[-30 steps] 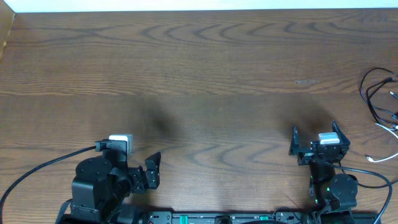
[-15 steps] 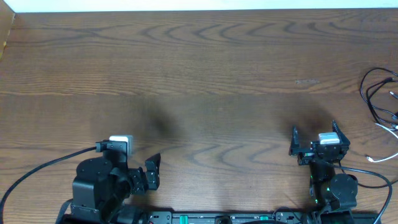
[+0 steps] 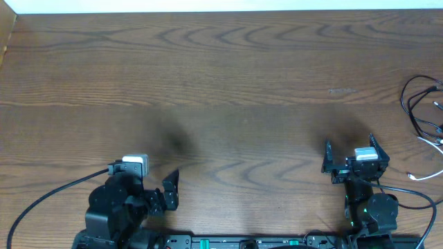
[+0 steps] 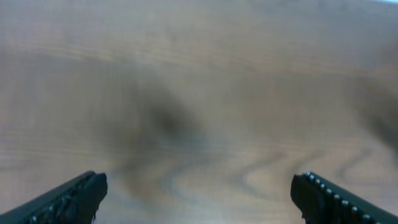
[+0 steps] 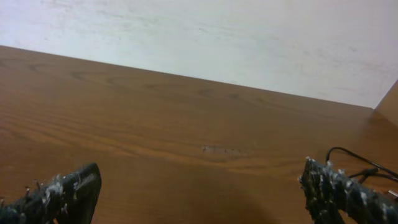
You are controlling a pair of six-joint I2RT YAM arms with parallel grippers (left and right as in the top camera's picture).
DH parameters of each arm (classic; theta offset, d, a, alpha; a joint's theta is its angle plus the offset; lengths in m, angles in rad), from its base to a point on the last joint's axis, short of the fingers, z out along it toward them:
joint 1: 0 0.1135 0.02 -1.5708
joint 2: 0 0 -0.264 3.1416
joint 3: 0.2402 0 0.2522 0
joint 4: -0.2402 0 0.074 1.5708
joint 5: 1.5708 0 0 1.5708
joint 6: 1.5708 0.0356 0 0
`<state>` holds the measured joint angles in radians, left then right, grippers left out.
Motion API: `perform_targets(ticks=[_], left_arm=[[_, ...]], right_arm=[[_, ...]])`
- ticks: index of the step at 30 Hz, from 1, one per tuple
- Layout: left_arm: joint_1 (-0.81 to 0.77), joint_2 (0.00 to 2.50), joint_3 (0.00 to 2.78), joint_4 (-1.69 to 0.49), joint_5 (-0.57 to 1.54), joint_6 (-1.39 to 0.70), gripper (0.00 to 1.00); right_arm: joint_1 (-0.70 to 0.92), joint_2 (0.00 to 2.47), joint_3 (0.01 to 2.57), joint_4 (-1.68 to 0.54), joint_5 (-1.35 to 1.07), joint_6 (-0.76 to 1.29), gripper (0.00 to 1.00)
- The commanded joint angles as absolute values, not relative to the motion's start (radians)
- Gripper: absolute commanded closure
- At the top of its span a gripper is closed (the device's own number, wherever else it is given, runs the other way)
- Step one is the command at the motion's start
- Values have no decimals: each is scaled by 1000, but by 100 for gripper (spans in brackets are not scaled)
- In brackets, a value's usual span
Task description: Untangle cables
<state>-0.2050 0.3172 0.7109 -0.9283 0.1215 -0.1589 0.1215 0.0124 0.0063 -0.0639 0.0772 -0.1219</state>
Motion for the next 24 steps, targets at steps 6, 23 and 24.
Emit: perform_targets(ticks=[6,23,24], left_arm=[[-178,199,513,-599,78,-119,0],[-173,2,155,79,93,2,0],[-173,2,143,120,93,20,0]], right_arm=[[116,5,5,-68,68,-136,1],[116,5,5,-68,68,-136,1],[116,5,5,-68,68,-136,1]])
